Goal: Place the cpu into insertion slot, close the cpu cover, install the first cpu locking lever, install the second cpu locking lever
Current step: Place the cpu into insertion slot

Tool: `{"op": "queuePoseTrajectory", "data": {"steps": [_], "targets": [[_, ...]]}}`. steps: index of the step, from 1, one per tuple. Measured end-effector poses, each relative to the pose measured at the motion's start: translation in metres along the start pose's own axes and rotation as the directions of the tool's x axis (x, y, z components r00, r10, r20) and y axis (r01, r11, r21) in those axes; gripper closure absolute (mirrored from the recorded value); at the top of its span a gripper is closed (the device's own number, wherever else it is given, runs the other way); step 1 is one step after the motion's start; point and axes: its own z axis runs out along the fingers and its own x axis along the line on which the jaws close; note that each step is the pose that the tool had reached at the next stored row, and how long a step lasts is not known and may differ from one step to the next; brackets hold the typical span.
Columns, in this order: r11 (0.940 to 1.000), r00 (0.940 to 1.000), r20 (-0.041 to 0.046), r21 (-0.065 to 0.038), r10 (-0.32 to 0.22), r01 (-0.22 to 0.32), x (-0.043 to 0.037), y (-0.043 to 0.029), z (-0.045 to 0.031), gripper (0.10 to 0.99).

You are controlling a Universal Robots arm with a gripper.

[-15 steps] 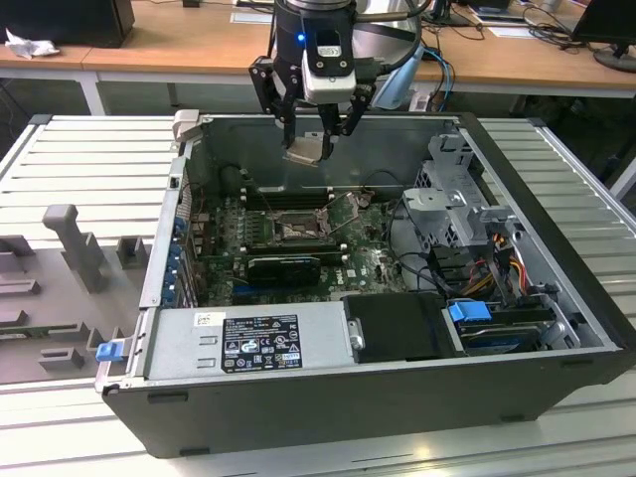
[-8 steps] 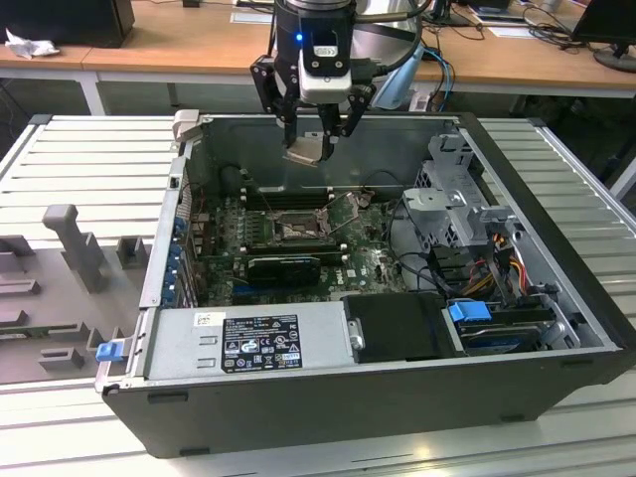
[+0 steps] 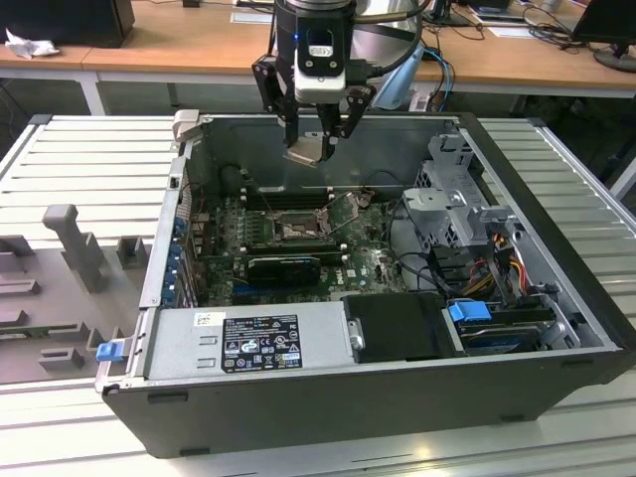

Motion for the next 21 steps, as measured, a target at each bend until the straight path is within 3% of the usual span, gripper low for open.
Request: {"op": "queuePoseTrajectory", "data": {"steps": [21], "targets": [[0.995,0.995,0.0086,-0.003,0.1,-0.1,0.0,0.0,0.0,0.557]]}}
